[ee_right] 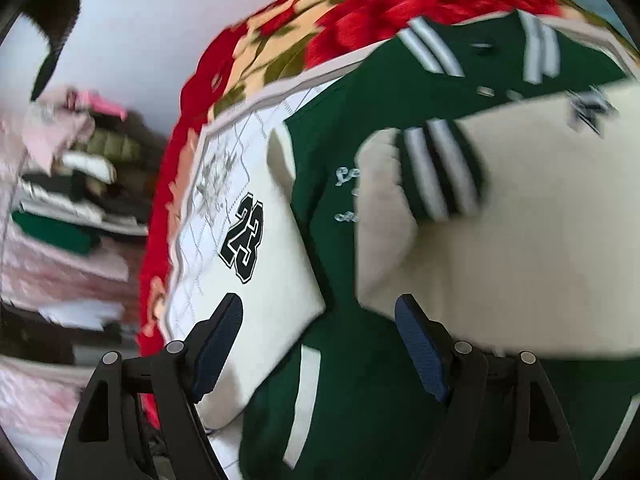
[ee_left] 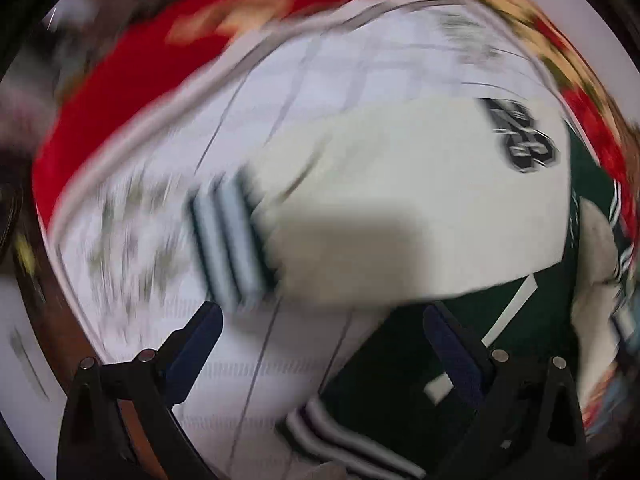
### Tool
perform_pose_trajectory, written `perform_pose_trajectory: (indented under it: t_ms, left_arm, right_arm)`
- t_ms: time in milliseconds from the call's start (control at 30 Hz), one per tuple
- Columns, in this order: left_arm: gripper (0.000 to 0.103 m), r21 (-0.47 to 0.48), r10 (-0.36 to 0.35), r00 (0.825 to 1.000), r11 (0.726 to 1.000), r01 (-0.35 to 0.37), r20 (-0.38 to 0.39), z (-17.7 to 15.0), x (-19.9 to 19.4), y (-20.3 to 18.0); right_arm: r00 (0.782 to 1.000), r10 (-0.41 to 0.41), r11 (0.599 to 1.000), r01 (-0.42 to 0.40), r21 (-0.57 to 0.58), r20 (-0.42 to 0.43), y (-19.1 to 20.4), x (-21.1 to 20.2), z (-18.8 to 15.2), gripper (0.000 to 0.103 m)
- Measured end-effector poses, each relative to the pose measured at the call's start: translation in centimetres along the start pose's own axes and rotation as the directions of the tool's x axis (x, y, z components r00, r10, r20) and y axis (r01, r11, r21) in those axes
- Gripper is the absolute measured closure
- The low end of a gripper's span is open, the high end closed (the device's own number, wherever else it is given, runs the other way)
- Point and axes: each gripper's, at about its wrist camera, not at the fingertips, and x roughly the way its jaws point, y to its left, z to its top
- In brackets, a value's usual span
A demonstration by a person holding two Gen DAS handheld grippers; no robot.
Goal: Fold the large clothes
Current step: 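Grasp the striped cuff of the numbered sleeve with the left tool and lift it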
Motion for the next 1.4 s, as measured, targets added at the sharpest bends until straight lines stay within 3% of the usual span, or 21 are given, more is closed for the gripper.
perform_pose_trajectory:
  t_ms: [133,200,267,367,433,500,533,567,600,633,700,767,800,867,933,967,1067,1133,1167,1267,1400]
  left_arm:
    - [0.003,-0.215,-0.138,0.985,0.97,0.113,-0.104,-0.9,3.7,3.5]
    - [0.006,-0.317,-0.225,0.97,0.93,0.185,-0.095,-0.2,5.8,3.9]
    - [0.012,-0.366,-0.249,0.967,0.906,0.215,-0.048,1.2,6.9,3.7]
    - [0.03,-0.409,-0.191,0.981,0.893,0.186,0.029,3.8,7.6,3.1]
    - [0.067,-0.371,-0.101,0.991,0.92,0.129,0.093,5.7,7.2,2.4]
    - [0.082,-0.325,-0.046,0.986,0.941,0.097,0.161,8.2,6.5,1.7]
    - [0.085,-0.305,-0.023,0.982,0.949,0.081,0.19,9.7,6.2,1.4]
    - [0.086,-0.288,-0.01,0.976,0.955,0.074,0.217,11.1,5.7,1.2]
    - [0.087,-0.272,0.002,0.971,0.96,0.065,0.239,12.2,5.3,1.0]
    - [0.087,-0.25,0.016,0.963,0.967,0.054,0.268,13.4,4.8,1.0]
    - [0.088,-0.191,0.037,0.94,0.981,0.029,0.338,16.3,3.2,0.1]
    - [0.089,-0.143,0.045,0.922,0.99,0.011,0.385,18.8,1.9,0.0]
    - [0.089,-0.124,0.049,0.914,0.992,0.002,0.403,19.6,1.4,-0.1]
    - [0.089,-0.08,0.048,0.894,0.997,-0.013,0.446,21.2,-0.1,-0.8]
    - [0.089,-0.047,0.047,0.878,0.999,-0.028,0.476,20.7,-1.7,-0.6]
    - [0.089,-0.03,0.047,0.871,0.999,-0.037,0.489,20.9,-2.3,-1.1]
    - [0.09,0.003,0.033,0.855,0.999,-0.041,0.517,20.9,-4.1,-2.1]
    - [0.09,0.018,0.027,0.844,0.999,-0.044,0.536,20.5,-5.6,-2.4]
    - [0.091,0.028,0.02,0.835,0.999,-0.042,0.549,20.3,-6.3,-2.8]
    - [0.091,0.077,-0.005,0.798,0.996,-0.052,0.603,19.2,-9.2,-5.0]
    - [0.092,0.175,-0.041,0.743,0.979,-0.104,0.668,17.5,-13.3,-9.3]
  right_arm:
    - [0.996,-0.071,0.996,0.074,0.053,-0.047,-2.3,0.1,-1.1,0.023]
    - [0.992,-0.103,0.99,0.109,0.091,-0.071,-4.1,0.8,-1.0,0.023]
    - [0.993,-0.104,0.984,0.112,0.138,-0.059,-4.6,1.5,-1.0,0.023]
    - [0.994,-0.109,0.979,0.111,0.168,-0.026,-4.8,2.5,-0.1,0.023]
    - [0.995,-0.101,0.977,0.1,0.19,-0.004,-4.8,2.8,0.4,0.023]
    - [0.996,-0.082,0.975,0.075,0.207,0.027,-4.4,3.5,1.2,0.024]
    - [0.996,-0.078,0.976,0.067,0.207,0.046,-4.0,4.1,1.6,0.034]
    - [0.995,-0.076,0.977,0.063,0.202,0.057,-3.3,4.7,2.4,0.045]
    - [0.995,-0.073,0.98,0.061,0.188,0.062,-2.4,5.6,3.0,0.066]
    - [0.994,-0.092,0.983,0.08,0.167,0.063,-1.2,6.5,3.7,0.069]
    - [0.991,-0.099,0.992,0.092,0.089,0.084,1.7,8.0,4.5,0.069]
    - [0.991,-0.127,0.99,0.13,-0.046,0.049,5.3,10.2,4.9,0.069]
    - [0.992,-0.125,0.987,0.123,-0.108,-0.014,6.8,11.8,4.9,0.069]
    - [0.981,-0.057,0.988,0.029,-0.149,-0.185,8.5,14.6,4.2,0.067]
    - [0.964,-0.065,0.988,0.025,-0.155,-0.257,9.0,15.1,3.5,0.067]
    - [0.965,-0.03,0.992,-0.003,-0.125,-0.262,8.9,14.4,3.3,0.067]
    - [0.988,0.073,0.997,-0.073,0.001,-0.137,6.9,10.1,3.9,0.066]
    - [0.996,0.079,0.995,-0.076,0.059,-0.048,5.1,7.9,4.6,0.05]
    - [0.999,0.049,0.995,-0.048,0.091,-0.007,3.7,6.9,5.0,0.048]
    - [0.999,-0.046,0.989,0.045,0.139,0.004,0.5,6.4,5.8,0.048]
    - [0.978,-0.21,0.968,0.207,0.141,0.002,-2.6,5.3,5.7,0.048]
